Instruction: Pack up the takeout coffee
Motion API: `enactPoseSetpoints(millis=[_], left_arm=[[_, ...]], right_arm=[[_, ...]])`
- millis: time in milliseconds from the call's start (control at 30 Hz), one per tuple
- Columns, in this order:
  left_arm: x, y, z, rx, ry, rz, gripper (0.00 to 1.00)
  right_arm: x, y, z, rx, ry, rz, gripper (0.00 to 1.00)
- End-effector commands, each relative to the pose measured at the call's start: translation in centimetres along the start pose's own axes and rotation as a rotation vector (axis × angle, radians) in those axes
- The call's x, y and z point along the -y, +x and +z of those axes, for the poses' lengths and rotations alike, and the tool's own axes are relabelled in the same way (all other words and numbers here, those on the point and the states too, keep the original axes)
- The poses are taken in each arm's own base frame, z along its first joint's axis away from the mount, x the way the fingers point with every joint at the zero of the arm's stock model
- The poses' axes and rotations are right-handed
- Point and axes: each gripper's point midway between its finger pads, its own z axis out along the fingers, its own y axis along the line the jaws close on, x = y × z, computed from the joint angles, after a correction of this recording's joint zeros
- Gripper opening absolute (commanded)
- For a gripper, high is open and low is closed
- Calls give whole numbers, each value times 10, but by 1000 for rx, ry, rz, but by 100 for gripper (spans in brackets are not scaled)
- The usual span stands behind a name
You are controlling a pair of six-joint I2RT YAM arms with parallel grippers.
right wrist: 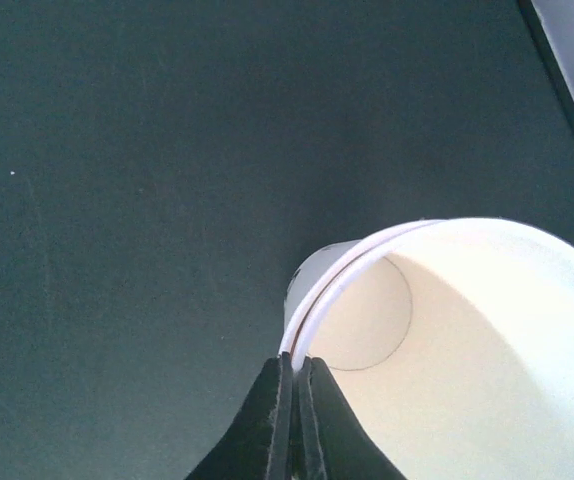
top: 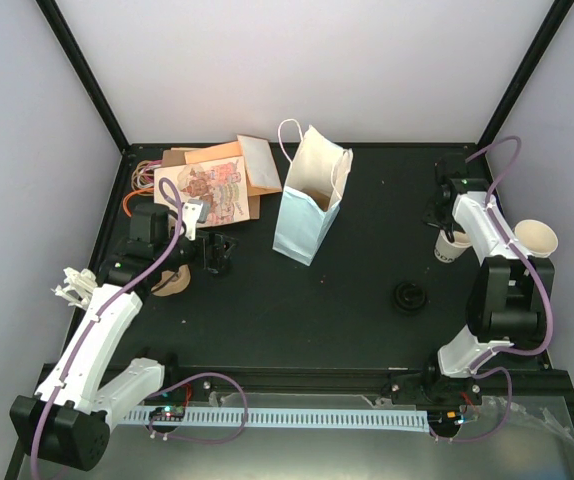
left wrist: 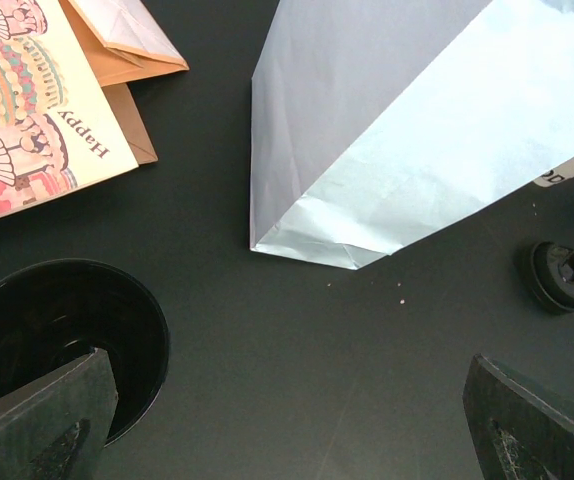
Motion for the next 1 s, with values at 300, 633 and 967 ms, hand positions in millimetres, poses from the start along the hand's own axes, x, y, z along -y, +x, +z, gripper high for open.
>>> enactPoseSetpoints(millis=[300,633,967], left_arm=[[2,-5,-3,28,-3,35,98],[3,-4,-3,26,2,34,97],[4,-5,-4,29,7,36,98]], right_arm=[[11,-10,-25,48,24,1,1],[7,-12,-42,81,69,-28,1],[-20,-10,-49,90,25,-76,1]])
